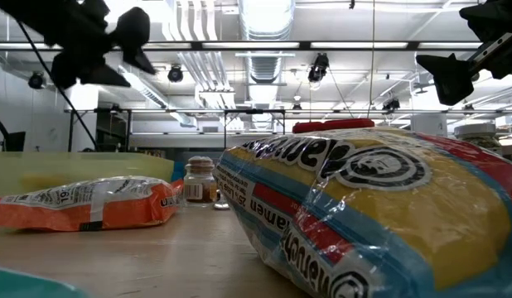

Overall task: Pick & Place Food Item
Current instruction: Put the orange noodle pack into the yellow bin

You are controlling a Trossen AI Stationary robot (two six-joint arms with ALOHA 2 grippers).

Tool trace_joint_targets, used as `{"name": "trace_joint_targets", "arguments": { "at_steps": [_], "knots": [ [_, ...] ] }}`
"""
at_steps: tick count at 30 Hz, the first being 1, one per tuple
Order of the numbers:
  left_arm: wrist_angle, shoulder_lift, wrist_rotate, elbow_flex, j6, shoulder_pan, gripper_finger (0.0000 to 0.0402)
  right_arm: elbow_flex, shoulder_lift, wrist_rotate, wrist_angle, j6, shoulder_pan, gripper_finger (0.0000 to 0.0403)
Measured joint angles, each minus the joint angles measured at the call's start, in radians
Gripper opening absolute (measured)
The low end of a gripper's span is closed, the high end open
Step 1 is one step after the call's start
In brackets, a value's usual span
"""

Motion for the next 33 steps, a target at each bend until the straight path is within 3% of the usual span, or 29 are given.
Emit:
{"name": "trace_joint_targets", "arguments": {
  "at_steps": [7,17,33],
  "knots": [
    [0.0,-0.008,0.122,0.11,0.151,0.0,0.0278,0.0,0.0,0.0,0.0,0.0,0.0,0.0351],
    [-0.003,-0.008,0.28,0.181,0.15,0.0,0.0278,0.0,0.0,0.0,0.0,0.0,0.0,0.0351],
    [-0.149,0.0,0.561,0.237,-0.23,0.0,0.0278,0.0,0.0,0.0,0.0,0.0,0.0,0.0351]
  ]
}}
